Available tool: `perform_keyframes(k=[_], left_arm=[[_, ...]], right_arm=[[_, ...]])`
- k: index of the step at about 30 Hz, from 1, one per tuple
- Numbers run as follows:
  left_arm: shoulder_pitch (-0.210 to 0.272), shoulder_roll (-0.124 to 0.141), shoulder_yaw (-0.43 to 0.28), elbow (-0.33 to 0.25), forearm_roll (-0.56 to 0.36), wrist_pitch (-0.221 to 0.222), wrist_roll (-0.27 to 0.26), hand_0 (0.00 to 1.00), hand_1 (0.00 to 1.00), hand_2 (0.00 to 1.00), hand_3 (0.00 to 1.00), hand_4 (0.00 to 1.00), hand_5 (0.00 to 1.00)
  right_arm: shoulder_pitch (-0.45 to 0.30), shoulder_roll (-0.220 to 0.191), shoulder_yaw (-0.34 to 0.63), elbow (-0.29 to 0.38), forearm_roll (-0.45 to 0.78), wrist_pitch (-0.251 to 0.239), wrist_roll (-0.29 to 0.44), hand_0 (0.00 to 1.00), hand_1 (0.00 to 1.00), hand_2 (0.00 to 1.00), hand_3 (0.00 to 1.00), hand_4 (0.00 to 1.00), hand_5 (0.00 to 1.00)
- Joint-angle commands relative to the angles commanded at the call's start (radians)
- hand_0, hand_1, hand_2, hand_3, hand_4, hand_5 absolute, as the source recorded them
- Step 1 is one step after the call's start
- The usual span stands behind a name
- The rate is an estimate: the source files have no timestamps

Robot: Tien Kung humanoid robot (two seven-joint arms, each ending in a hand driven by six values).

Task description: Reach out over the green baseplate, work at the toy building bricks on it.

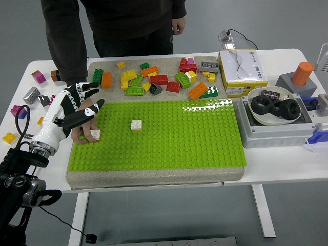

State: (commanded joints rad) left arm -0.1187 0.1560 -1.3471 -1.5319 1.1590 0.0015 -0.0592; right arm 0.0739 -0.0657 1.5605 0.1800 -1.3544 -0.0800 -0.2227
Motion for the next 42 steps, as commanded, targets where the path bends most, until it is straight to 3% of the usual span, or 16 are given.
perform_keyframes(k=[31,32,37,42], left_arm=[[0.006,0.011,-0.043,-0.02,-0.037,0.079,-0.085,0.856,0.755,0.737,0.629,0.79,0.002],[0.008,0.015,-0.044,-0.034,-0.037,0.091,-0.095,0.832,0.74,0.746,0.758,0.824,0.002],[-0.008,0.037,-0.017,-0.095,0.045,0.143,-0.124,0.832,0.74,0.746,0.758,0.824,0.002],[-0.056,0.03,0.036,-0.103,0.091,0.163,-0.138,0.836,0.744,0.742,0.772,0.817,0.012]], right_arm=[[-0.005,-0.002,-0.036,0.0,0.042,0.004,0.005,0.544,0.567,0.622,0.634,0.628,0.784],[-0.007,-0.001,-0.041,0.0,0.05,0.004,0.007,0.544,0.569,0.621,0.634,0.627,0.785],[-0.011,-0.002,-0.06,0.0,0.076,0.006,0.009,0.544,0.569,0.621,0.634,0.627,0.785],[-0.014,0.005,-0.081,0.0,0.093,0.009,0.009,0.544,0.567,0.621,0.633,0.626,0.788]])
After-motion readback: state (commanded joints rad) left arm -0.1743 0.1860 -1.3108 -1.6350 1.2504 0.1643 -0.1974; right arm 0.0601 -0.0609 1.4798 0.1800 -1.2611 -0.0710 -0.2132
